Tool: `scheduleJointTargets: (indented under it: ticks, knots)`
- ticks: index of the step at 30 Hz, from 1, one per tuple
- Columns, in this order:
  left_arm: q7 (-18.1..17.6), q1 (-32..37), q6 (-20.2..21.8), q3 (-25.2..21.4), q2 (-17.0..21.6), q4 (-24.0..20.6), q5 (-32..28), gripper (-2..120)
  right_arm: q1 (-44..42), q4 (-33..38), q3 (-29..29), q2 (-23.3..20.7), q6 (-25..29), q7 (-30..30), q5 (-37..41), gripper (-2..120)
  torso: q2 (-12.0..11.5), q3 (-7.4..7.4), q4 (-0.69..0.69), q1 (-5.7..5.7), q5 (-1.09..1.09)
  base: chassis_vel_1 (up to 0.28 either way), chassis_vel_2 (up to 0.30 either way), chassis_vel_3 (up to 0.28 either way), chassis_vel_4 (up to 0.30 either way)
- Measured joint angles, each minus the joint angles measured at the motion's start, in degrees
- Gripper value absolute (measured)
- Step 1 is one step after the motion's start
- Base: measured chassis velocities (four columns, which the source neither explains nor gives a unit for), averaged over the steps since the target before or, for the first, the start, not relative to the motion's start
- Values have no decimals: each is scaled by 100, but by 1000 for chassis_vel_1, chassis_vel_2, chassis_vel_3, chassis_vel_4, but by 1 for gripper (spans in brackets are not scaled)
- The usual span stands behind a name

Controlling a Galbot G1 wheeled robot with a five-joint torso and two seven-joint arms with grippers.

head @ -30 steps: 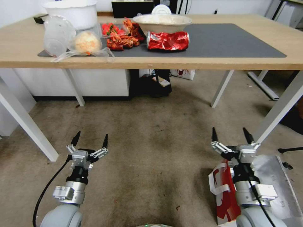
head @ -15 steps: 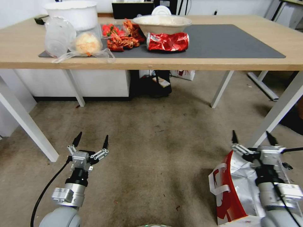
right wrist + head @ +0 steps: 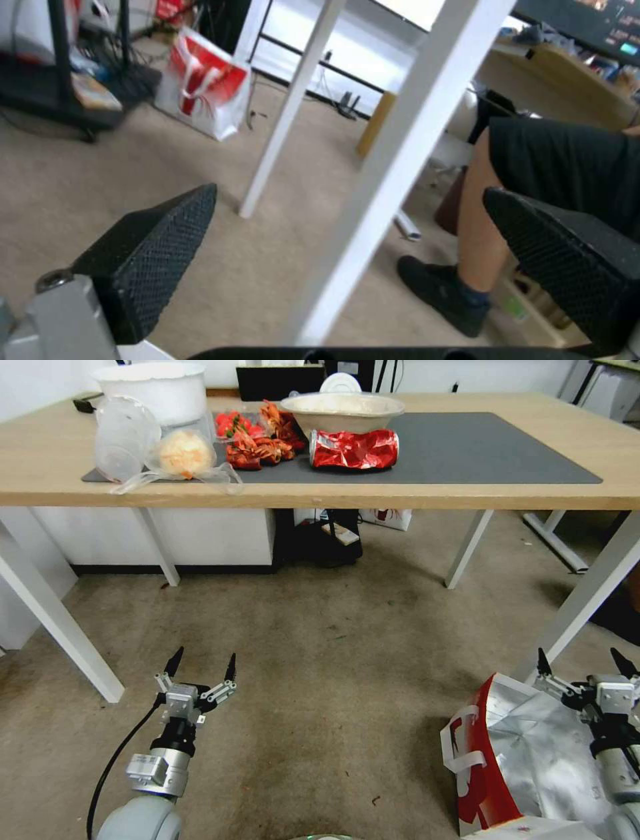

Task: Pick up the food delivery bag from the floor and place it on the table.

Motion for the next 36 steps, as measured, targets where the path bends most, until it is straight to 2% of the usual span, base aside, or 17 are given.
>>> scheduleJointTargets:
  ticks: [11, 16, 29, 36]
  knots:
    - [7, 26, 9, -35, 18, -44, -5, 100, 88, -765, 379, -259, 169, -116, -144, 100, 3, 0, 0, 1, 0, 0, 0, 0, 0]
    - [4, 33, 7, -47, 19, -51, 0, 100, 114, -1179, 461, -438, 222, -209, 44, 100, 4, 0, 0, 0, -1, 0, 0, 0, 0]
    - [-8, 73, -20, -23, 20, -80, 91, 100, 211, -2000, 288, -755, -48, -497, 964, 100, 6, 0, -1, 1, -1, 0, 0, 0, 0]
    - [-9, 71, -22, -15, 20, -102, 113, 100, 328, -2139, 139, -788, -179, -553, 1118, 100, 6, 0, 0, 1, -1, 0, 0, 0, 0]
